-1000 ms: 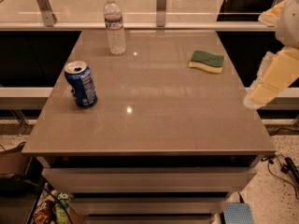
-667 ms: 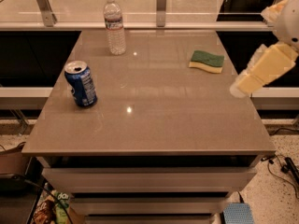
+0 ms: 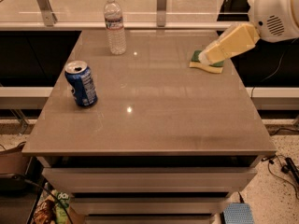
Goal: Knock water bottle over
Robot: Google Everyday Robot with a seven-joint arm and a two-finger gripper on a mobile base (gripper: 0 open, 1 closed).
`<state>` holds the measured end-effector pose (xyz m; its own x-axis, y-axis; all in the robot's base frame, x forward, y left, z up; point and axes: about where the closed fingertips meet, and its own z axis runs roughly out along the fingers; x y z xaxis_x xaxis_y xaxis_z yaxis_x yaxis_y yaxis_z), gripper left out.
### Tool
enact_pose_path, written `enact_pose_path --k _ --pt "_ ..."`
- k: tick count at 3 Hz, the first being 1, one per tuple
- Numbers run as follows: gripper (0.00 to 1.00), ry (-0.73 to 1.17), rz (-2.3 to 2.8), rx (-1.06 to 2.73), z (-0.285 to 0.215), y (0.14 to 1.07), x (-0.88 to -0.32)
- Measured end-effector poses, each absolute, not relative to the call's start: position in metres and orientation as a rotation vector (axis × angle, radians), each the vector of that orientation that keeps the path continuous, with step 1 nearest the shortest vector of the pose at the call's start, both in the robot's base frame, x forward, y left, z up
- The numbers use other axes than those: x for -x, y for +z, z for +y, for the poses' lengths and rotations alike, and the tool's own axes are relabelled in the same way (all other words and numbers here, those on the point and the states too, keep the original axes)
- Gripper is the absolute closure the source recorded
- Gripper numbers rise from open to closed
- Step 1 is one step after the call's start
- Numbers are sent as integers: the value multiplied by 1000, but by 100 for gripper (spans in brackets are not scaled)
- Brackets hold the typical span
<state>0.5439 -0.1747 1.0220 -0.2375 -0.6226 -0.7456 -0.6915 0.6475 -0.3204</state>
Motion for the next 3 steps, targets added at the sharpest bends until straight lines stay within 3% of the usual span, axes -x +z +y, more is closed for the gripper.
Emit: enact_pose_path --k 3 --pt "0 245 1821 922 -120 1009 -636"
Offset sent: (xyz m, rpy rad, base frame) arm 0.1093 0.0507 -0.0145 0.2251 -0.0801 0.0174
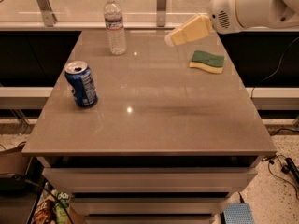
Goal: Knock water bottle over
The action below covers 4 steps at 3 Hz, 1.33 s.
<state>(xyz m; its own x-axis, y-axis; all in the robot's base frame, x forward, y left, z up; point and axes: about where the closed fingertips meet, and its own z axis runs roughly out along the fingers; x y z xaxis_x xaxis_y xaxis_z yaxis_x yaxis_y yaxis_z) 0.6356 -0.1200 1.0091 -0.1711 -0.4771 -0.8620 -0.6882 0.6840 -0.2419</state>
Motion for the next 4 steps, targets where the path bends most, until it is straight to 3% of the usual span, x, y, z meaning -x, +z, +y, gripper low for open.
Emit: enact_pose_path --k 1,4 --pt "0 276 1797 846 -67 1005 -663" --pt "0 307 1730 799 -56 1003 -697"
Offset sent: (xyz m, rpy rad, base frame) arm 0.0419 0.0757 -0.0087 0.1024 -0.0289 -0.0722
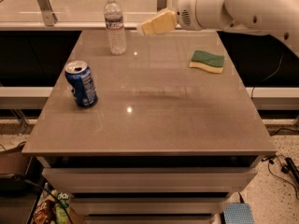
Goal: Knock water bottle over
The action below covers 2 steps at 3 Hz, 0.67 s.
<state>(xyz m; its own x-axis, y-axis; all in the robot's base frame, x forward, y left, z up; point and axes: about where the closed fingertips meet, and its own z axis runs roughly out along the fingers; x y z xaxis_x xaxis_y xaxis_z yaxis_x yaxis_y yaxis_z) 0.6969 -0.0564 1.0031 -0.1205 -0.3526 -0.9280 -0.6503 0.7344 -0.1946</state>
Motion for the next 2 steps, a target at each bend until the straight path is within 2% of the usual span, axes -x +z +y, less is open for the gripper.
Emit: enact_pose_path --k 2 --pt "0 412 1684 814 -20 980 -733"
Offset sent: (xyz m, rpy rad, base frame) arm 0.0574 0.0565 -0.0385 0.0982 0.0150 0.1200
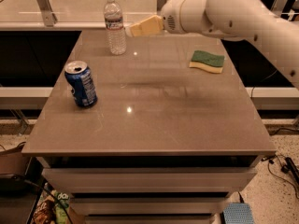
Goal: Knock water bottle over
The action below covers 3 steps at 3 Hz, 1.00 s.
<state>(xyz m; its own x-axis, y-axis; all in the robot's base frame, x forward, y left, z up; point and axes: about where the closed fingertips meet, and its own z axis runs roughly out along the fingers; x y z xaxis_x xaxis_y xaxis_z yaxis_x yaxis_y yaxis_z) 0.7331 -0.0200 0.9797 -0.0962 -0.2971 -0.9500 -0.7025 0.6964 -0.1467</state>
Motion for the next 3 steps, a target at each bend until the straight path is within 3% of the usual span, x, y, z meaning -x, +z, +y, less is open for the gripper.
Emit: enact_pose_path --k 3 --pt "0 513 1643 800 42 956 -776"
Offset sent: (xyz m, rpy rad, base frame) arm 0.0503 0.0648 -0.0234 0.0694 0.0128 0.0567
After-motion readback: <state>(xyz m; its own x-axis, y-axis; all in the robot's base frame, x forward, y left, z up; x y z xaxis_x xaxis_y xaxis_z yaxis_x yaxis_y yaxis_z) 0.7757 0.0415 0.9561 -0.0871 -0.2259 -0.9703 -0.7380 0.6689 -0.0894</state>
